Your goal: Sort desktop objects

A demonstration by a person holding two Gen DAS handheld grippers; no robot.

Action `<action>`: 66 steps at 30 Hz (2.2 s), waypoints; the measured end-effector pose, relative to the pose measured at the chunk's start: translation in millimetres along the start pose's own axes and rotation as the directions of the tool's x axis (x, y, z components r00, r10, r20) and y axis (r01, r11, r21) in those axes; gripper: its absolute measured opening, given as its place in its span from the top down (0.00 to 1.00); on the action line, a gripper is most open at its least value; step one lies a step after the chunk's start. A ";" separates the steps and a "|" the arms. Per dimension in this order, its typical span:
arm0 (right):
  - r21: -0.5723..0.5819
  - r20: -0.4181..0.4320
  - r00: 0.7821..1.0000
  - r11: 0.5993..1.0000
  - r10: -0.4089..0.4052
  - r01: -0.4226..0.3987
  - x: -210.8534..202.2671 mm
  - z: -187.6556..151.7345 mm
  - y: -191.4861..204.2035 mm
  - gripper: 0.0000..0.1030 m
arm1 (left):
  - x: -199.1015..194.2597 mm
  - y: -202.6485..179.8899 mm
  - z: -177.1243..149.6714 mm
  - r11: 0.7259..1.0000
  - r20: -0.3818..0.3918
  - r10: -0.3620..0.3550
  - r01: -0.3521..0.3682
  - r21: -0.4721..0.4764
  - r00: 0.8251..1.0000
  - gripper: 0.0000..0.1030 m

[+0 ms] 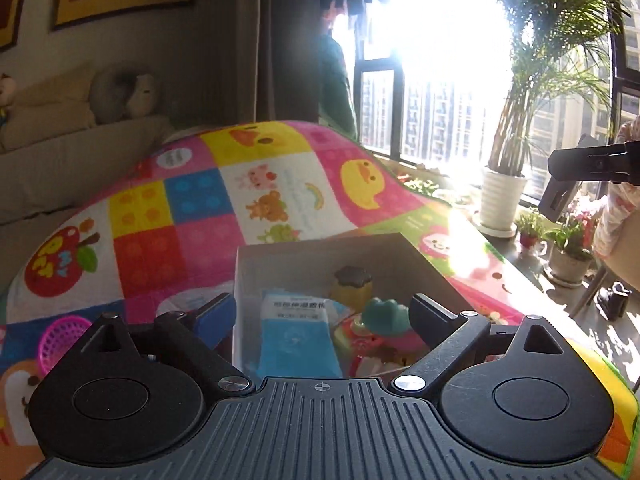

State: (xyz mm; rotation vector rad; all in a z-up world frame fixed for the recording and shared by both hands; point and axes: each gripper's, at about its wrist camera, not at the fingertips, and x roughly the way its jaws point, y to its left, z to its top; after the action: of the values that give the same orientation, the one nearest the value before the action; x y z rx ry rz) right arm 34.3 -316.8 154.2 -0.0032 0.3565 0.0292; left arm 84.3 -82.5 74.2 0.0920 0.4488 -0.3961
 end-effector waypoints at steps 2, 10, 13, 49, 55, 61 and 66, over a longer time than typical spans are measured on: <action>0.008 -0.042 0.999 1.000 0.010 -0.010 13.5 -10.0 3.5 0.21 | -10.5 14.7 -20.1 0.999 -0.032 0.040 -0.040 -0.019 0.999 0.06; 0.057 -0.181 0.974 0.990 0.134 -0.126 84.5 -16.9 40.5 0.21 | -49.3 59.6 -72.3 0.976 -0.123 0.168 -0.183 -0.116 0.978 0.03; 0.093 -0.228 0.959 0.984 0.172 -0.154 118.1 -10.2 57.0 0.21 | -52.9 73.0 -76.0 0.966 -0.121 0.198 -0.214 -0.147 0.973 0.03; -0.865 -0.127 0.988 0.479 0.084 -0.152 88.7 -149.4 300.3 0.75 | -84.2 159.2 -103.6 0.771 -0.096 0.425 -0.415 -0.483 0.900 0.01; -0.847 -0.155 0.981 0.497 0.113 -0.191 75.9 -146.5 296.7 0.95 | -83.5 164.5 -106.4 0.757 -0.108 0.410 -0.403 -0.514 0.906 0.01; -0.739 -0.262 0.947 0.594 0.184 -0.319 34.0 -128.8 266.1 0.96 | -83.6 163.0 -106.3 0.762 -0.107 0.409 -0.404 -0.507 0.906 0.01; -0.703 -0.263 0.956 0.652 0.133 -0.284 12.1 -130.3 226.4 0.97 | -82.0 161.3 -105.8 0.766 -0.108 0.409 -0.405 -0.500 0.906 0.01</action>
State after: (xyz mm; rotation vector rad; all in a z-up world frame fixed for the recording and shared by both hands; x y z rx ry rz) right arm -6.5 -91.2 28.4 -0.7886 0.5176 0.4130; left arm 37.1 113.0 15.2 -0.3319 0.5005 0.1662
